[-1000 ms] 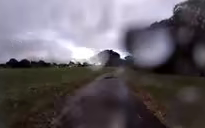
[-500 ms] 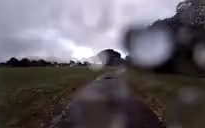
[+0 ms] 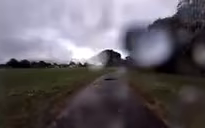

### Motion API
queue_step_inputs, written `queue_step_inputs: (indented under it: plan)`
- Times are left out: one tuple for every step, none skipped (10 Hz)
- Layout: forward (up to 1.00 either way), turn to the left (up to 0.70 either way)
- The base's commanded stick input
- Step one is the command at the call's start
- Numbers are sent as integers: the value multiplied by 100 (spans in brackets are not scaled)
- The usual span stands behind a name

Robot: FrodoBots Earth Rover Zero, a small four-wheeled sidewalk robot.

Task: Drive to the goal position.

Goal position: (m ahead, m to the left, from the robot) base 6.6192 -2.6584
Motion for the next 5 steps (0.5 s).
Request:
queue_step_inputs:
  plan:
    - [70, 0]
    - [70, 0]
    - [70, 0]
    - [70, 0]
    - [70, 0]
